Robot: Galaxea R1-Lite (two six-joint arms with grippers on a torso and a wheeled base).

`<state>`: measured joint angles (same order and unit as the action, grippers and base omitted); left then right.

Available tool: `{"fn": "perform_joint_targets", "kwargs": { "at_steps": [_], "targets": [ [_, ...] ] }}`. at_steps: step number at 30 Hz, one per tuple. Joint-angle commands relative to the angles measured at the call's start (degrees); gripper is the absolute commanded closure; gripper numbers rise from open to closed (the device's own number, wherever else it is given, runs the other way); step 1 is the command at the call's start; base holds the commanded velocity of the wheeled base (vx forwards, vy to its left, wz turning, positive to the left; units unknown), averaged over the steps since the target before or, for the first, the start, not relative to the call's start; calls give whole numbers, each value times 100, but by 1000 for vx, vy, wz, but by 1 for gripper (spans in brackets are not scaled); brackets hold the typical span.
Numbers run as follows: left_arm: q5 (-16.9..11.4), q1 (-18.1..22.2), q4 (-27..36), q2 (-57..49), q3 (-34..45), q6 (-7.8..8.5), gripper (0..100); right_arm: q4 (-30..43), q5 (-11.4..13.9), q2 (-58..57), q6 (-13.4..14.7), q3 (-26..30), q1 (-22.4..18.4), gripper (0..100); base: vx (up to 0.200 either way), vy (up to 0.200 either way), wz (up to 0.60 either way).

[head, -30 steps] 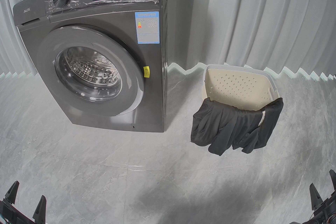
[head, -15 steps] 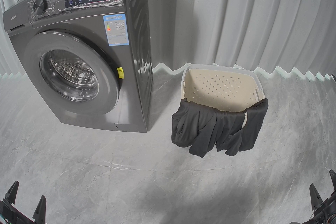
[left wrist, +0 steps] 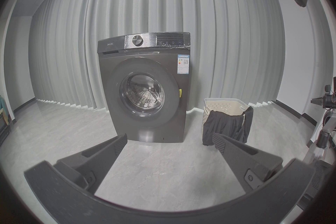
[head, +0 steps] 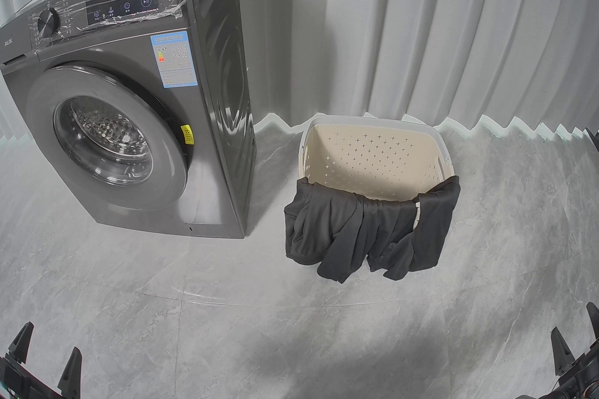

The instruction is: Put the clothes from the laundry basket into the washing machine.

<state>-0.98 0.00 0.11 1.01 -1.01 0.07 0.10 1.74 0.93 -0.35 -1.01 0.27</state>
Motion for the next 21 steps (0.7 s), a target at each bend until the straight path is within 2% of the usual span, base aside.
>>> {"fn": "perform_joint_targets", "kwargs": {
  "at_steps": [1, 12, 21],
  "targets": [
    [1, 0, 7, -101, 92, 1, 0, -1, 1, -93, 0, 101, 0, 0, 0, 0, 0],
    [1, 0, -2, -101, 92, -7, 0, -1, 1, -93, 0, 101, 0, 0, 0, 0, 0],
    [10, 0, 7, -101, 92, -7, 0, -1, 1, -93, 0, 101, 0, 0, 0, -200, 0]
  ]
}}
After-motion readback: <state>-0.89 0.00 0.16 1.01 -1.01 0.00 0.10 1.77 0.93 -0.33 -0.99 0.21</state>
